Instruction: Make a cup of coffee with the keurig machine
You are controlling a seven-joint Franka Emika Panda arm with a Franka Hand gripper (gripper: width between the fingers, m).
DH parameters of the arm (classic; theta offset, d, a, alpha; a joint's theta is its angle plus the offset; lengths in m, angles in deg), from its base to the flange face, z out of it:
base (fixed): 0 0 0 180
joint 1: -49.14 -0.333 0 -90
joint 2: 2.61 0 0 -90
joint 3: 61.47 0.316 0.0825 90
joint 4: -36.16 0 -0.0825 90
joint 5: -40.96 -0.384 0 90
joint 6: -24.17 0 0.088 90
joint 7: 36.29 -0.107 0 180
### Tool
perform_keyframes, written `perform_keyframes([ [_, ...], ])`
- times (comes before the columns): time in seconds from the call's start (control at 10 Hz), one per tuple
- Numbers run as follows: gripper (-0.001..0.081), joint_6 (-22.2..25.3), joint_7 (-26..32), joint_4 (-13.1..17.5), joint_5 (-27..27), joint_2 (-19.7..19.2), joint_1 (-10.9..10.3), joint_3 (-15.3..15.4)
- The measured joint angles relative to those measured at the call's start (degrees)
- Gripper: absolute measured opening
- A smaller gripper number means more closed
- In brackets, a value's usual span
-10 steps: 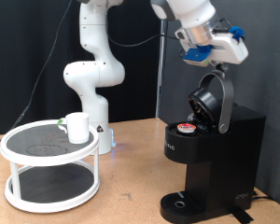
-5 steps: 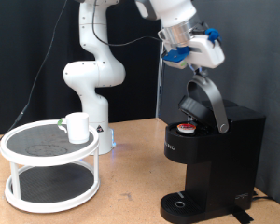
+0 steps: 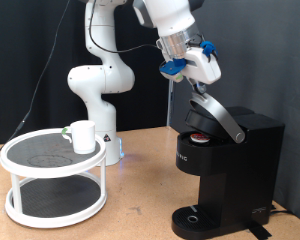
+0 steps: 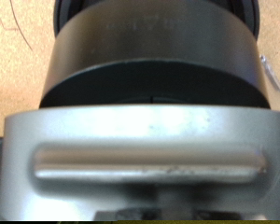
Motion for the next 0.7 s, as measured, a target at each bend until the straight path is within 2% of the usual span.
perform_keyframes([
  [0.7, 0.0000, -1.9, 0.3, -3.3, 4.9, -1.5, 1.0, -0.1],
])
